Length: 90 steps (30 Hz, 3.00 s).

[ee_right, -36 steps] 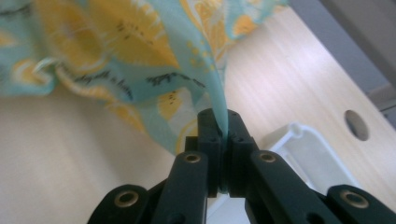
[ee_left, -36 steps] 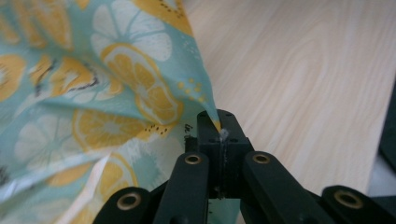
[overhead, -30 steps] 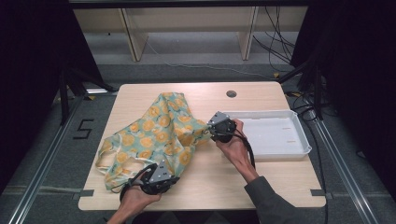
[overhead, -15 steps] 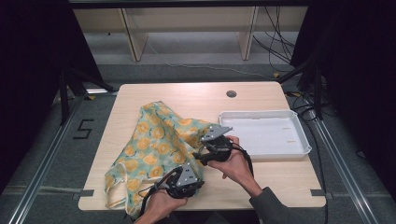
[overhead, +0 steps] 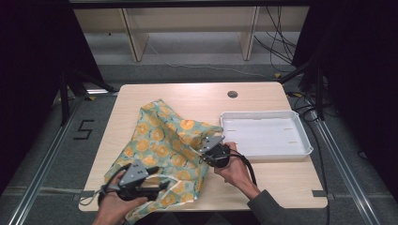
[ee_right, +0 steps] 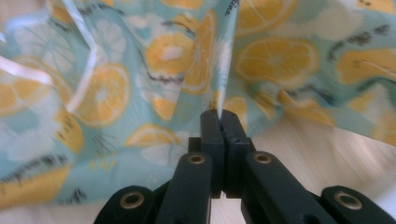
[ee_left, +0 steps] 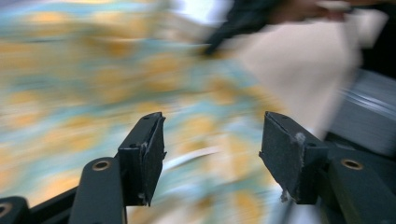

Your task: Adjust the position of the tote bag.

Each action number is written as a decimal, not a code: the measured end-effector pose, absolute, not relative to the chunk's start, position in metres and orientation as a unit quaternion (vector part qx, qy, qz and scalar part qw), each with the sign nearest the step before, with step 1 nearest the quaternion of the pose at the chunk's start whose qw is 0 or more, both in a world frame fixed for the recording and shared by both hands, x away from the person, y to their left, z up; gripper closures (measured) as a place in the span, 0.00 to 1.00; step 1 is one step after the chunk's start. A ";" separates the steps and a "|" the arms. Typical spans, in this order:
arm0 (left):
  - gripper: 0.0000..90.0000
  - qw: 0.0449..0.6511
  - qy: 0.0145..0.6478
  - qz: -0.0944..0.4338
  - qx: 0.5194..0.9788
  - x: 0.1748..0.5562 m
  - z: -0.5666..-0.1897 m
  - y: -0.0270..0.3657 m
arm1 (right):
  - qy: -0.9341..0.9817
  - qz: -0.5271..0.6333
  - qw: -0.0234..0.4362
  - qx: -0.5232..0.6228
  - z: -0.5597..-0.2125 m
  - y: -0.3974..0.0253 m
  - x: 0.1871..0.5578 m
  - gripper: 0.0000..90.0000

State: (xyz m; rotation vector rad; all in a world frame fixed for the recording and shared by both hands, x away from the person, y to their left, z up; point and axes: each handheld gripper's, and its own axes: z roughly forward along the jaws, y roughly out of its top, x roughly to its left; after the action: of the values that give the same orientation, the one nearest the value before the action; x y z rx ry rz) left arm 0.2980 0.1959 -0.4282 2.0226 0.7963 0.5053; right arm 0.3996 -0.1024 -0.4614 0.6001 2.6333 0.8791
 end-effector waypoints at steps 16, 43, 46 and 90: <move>0.41 0.395 0.352 0.185 0.828 0.306 -0.451 0.243 | 0.882 0.392 0.152 0.212 -0.428 -0.129 0.391 0.56; 0.99 0.425 0.286 0.183 0.839 0.332 -0.436 0.195 | 0.907 0.378 0.082 0.166 -0.452 -0.098 0.348 0.47; 0.99 0.468 0.287 0.197 0.812 0.341 -0.406 0.193 | 0.904 0.387 0.095 0.157 -0.451 -0.091 0.346 0.42; 0.26 0.374 0.252 0.232 0.862 0.373 -0.439 0.168 | 0.828 0.463 0.242 0.204 -0.391 -0.104 0.439 1.00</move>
State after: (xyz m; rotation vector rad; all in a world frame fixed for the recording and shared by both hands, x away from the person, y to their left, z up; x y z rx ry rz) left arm 0.3734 0.1684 -0.4394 2.2079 0.6454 0.5943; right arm 0.4391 -0.1044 -0.3907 0.5567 2.2630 1.2664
